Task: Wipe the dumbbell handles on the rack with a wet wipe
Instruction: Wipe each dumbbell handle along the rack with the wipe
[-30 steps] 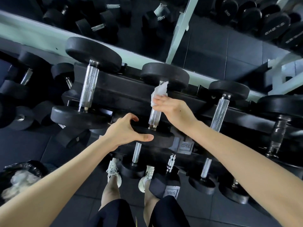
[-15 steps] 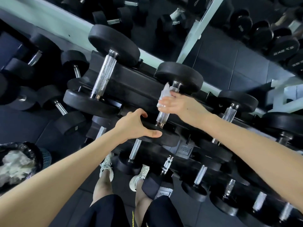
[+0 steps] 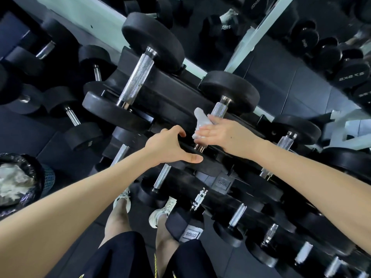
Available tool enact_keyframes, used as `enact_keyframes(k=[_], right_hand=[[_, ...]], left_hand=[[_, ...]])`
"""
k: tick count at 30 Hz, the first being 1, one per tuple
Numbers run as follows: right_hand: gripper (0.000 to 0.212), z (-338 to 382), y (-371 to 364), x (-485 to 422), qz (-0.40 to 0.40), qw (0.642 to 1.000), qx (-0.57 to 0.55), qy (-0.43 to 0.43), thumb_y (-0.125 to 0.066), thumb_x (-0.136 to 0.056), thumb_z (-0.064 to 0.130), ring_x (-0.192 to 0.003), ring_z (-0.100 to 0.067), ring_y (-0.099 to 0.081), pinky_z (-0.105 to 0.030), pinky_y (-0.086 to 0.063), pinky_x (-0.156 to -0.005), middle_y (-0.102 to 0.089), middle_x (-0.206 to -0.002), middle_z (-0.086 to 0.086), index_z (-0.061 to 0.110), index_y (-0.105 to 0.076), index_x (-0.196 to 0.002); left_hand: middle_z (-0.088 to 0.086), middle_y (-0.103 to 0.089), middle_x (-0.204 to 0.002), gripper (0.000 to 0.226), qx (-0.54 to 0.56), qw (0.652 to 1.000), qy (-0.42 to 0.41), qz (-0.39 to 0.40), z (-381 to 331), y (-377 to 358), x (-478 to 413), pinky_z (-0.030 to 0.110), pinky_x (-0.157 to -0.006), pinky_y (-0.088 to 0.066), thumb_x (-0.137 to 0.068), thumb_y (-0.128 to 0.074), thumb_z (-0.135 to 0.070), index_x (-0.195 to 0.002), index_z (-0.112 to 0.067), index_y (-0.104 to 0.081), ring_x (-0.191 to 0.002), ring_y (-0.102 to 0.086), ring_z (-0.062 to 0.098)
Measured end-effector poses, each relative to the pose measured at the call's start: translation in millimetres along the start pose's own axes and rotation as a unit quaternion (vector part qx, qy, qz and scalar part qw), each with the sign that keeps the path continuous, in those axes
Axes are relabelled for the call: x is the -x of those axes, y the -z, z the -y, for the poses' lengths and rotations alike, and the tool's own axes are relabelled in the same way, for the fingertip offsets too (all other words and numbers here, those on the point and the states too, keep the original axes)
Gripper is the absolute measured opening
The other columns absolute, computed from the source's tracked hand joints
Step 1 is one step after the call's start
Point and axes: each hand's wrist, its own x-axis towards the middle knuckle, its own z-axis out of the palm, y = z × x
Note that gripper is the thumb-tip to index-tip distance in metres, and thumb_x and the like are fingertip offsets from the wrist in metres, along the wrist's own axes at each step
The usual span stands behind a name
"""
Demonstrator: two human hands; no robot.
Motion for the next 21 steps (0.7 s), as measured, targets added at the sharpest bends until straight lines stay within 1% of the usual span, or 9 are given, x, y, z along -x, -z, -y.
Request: enact_keyframes(k=[2, 5, 7, 9, 12, 15, 17, 19, 21], right_hand=[[0.052, -17, 10, -5, 0.032, 0.998, 0.054, -0.022, -0.034, -0.081, -0.005, -0.103, -0.018, -0.066, -0.051, -0.021, -0.111, -0.07, -0.109, 0.004, 0.016, -0.067, -0.115], [0.058, -28, 13, -9, 0.076, 0.987, 0.127, -0.058, -0.046, -0.071, -0.014, -0.095, -0.025, -0.064, -0.051, -0.017, -0.113, -0.069, -0.096, 0.006, 0.021, -0.065, -0.114], [0.056, -21, 9, -12, 0.065, 0.984, 0.147, -0.073, -0.035, -0.072, -0.01, -0.089, -0.027, -0.063, -0.053, -0.021, -0.112, -0.068, -0.087, 0.005, 0.019, -0.067, -0.108], [0.057, -10, 1, -15, 0.046, 0.987, 0.143, -0.056, -0.024, -0.072, -0.005, -0.084, -0.03, -0.066, -0.056, -0.025, -0.108, -0.069, -0.08, 0.0, 0.014, -0.07, -0.1], [0.056, 8, -8, -15, 0.072, 0.988, 0.134, 0.005, -0.026, -0.075, -0.002, -0.086, -0.027, -0.067, -0.057, -0.024, -0.107, -0.069, -0.083, -0.001, 0.013, -0.071, -0.104], [0.061, -9, 8, -18, 0.11, 0.987, 0.113, 0.034, -0.021, -0.075, -0.002, -0.089, -0.022, -0.066, -0.054, -0.01, -0.113, -0.069, -0.09, 0.004, 0.019, -0.067, -0.11], [0.061, -29, 22, -22, 0.148, 0.985, 0.083, -0.001, -0.025, -0.072, -0.008, -0.088, -0.024, -0.065, -0.047, 0.001, -0.118, -0.068, -0.09, 0.003, 0.019, -0.065, -0.109], [0.058, -37, 27, -25, 0.149, 0.986, 0.066, -0.044, -0.04, -0.065, -0.017, -0.083, -0.026, -0.065, -0.048, -0.006, -0.118, -0.068, -0.084, 0.001, 0.016, -0.067, -0.104], [0.057, -28, 20, -24, 0.116, 0.989, 0.076, -0.044, -0.046, -0.059, -0.021, -0.079, -0.027, -0.066, -0.055, -0.018, -0.112, -0.069, -0.081, -0.003, 0.011, -0.071, -0.098]], left_hand=[[0.001, -0.05, -0.124, 0.083, 0.002, 1.0, -0.001, -0.003, 1, -1, 0, 0.029, -0.082, -0.04, -0.057, -0.075, -0.066, -0.125, -0.03, -0.044, -0.095, -0.047, 0.016], [0.0, -0.049, -0.123, 0.082, 0.007, 1.0, -0.003, -0.007, 2, -2, 0, 0.027, -0.082, -0.039, -0.058, -0.075, -0.065, -0.125, -0.029, -0.045, -0.095, -0.046, 0.015], [0.001, -0.049, -0.123, 0.081, 0.01, 1.0, -0.004, -0.011, 2, -3, -1, 0.027, -0.081, -0.038, -0.058, -0.075, -0.065, -0.124, -0.029, -0.045, -0.094, -0.046, 0.015], [0.001, -0.049, -0.123, 0.082, 0.007, 1.0, -0.007, -0.014, 1, -4, 0, 0.026, -0.081, -0.037, -0.059, -0.074, -0.065, -0.126, -0.028, -0.045, -0.093, -0.045, 0.014], [0.002, -0.049, -0.121, 0.083, 0.003, 1.0, -0.011, -0.012, 2, -3, 0, 0.026, -0.079, -0.036, -0.06, -0.075, -0.064, -0.127, -0.028, -0.044, -0.092, -0.045, 0.014], [0.002, -0.049, -0.122, 0.084, -0.001, 1.0, -0.015, -0.011, 3, -2, 1, 0.026, -0.078, -0.036, -0.06, -0.074, -0.065, -0.128, -0.027, -0.043, -0.091, -0.045, 0.014], [0.001, -0.049, -0.124, 0.085, 0.002, 1.0, -0.015, -0.009, 2, -2, 1, 0.026, -0.079, -0.036, -0.06, -0.074, -0.065, -0.128, -0.026, -0.042, -0.092, -0.044, 0.013], [0.0, -0.049, -0.124, 0.085, 0.01, 1.0, -0.014, -0.011, 2, -2, 1, 0.026, -0.08, -0.037, -0.059, -0.075, -0.065, -0.126, -0.024, -0.042, -0.094, -0.044, 0.013], [-0.001, -0.049, -0.124, 0.085, 0.013, 1.0, -0.012, -0.014, 2, -2, 3, 0.026, -0.081, -0.038, -0.059, -0.075, -0.065, -0.124, -0.022, -0.042, -0.095, -0.046, 0.014]])
